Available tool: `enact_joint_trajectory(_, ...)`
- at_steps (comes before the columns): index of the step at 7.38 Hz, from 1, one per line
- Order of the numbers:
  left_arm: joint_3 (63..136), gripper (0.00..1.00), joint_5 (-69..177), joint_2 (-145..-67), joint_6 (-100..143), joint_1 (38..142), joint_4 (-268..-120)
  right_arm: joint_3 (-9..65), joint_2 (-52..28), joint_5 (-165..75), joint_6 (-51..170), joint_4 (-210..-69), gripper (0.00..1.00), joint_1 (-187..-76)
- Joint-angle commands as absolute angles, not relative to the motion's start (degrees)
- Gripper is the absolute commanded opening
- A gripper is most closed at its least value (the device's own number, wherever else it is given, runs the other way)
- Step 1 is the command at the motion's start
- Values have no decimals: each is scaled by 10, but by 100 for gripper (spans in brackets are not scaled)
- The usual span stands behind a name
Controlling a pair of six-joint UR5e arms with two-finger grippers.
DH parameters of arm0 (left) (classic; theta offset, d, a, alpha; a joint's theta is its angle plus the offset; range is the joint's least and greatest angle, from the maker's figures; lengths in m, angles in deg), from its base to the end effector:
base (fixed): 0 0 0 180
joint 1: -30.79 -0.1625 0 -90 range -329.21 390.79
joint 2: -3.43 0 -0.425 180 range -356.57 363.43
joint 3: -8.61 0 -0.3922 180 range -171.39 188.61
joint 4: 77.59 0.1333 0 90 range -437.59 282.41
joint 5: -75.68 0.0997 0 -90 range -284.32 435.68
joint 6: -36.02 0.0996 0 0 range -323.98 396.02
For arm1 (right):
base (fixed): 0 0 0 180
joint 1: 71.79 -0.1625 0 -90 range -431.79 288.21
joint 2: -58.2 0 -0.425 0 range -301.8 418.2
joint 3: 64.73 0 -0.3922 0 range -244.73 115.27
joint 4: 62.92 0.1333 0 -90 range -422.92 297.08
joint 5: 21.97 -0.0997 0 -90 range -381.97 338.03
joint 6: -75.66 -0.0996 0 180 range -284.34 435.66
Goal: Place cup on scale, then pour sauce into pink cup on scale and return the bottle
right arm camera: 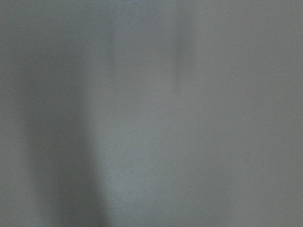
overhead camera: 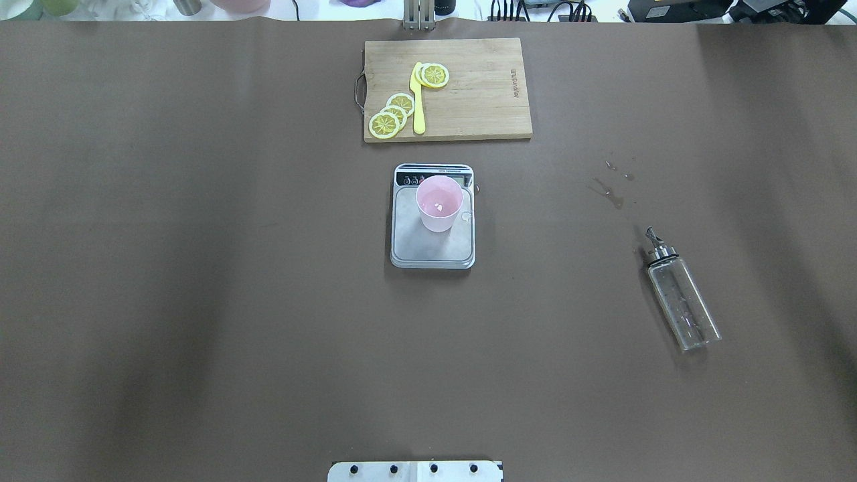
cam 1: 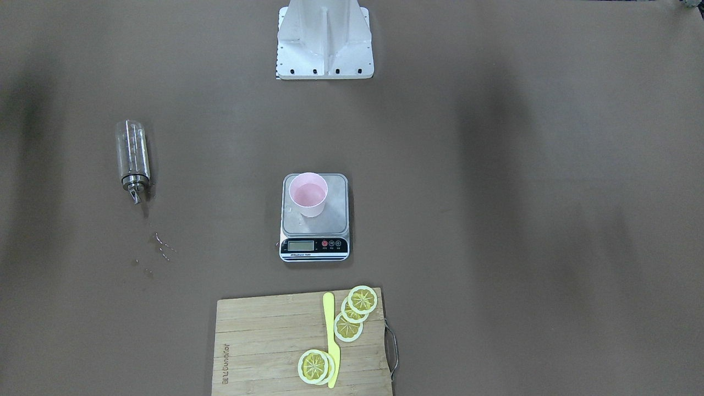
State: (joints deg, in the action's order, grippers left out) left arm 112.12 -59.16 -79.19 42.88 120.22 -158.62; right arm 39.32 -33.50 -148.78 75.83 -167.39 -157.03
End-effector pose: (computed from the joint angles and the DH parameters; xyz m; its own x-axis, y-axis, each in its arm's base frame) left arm -0.0588 -0.4321 0.6176 0.7031 0.0916 -0.7051 -0.0946 0.9949 0.0349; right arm 0.0346 -0.4717 0.5868 0.7995 -0.0473 0.5989 0.0853 0.9957 -0.0352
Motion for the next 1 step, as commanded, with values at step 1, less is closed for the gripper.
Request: enact_joint_trajectory(1, 1121, 98, -591, -792, 429, 1202, -1586, 413, -334, -1453, 764, -1667, 100, -1583)
